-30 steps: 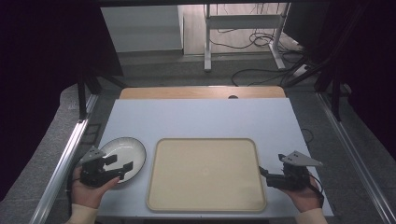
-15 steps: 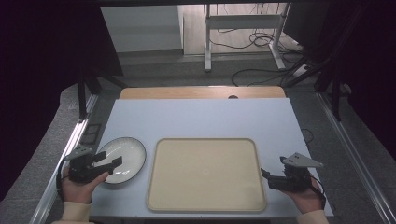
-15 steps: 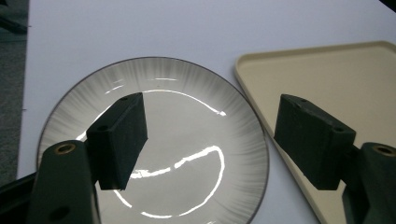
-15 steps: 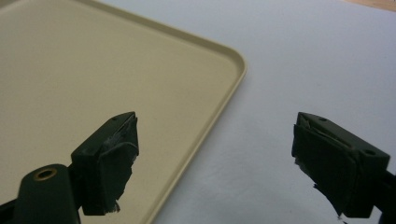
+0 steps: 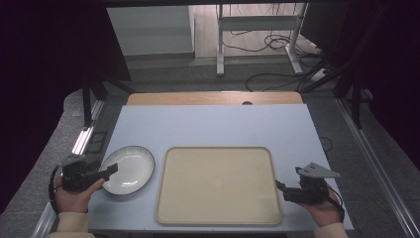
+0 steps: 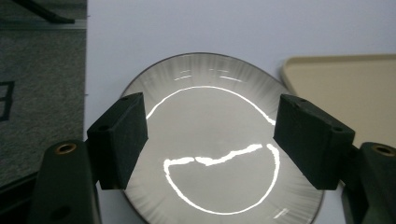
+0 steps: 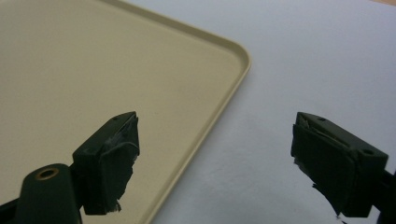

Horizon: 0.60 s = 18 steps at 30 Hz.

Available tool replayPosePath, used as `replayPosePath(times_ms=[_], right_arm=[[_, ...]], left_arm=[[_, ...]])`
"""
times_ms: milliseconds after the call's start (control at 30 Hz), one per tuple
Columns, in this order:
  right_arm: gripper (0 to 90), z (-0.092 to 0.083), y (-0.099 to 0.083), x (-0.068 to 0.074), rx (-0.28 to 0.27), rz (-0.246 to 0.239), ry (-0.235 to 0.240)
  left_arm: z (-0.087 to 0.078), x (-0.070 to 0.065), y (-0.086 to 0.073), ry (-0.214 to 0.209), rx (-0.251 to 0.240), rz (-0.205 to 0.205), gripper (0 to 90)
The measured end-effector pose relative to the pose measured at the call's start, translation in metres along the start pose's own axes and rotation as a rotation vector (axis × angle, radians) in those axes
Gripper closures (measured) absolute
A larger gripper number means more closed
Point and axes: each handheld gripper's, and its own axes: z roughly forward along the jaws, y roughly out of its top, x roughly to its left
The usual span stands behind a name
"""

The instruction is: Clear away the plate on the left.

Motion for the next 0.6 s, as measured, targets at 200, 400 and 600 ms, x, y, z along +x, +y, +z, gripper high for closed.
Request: replayPosePath(times_ms=[200,400,600], right_arm=[[16.0,0.001,0.0,0.0,-0.001,-0.002,-0.001],[16.2,0.001,0.0,0.0,0.003,0.003,0.001],[16.2,0.003,0.0,-0.001,0.01,-0.003,0.005]], left_arm=[[0.004,0.014,0.003,0.014,0.004,-0.035,25.5],[0.011,0.032,0.002,0.046,0.036,-0.062,25.8],[0.016,0.046,-0.001,0.073,0.056,-0.093,26.4]])
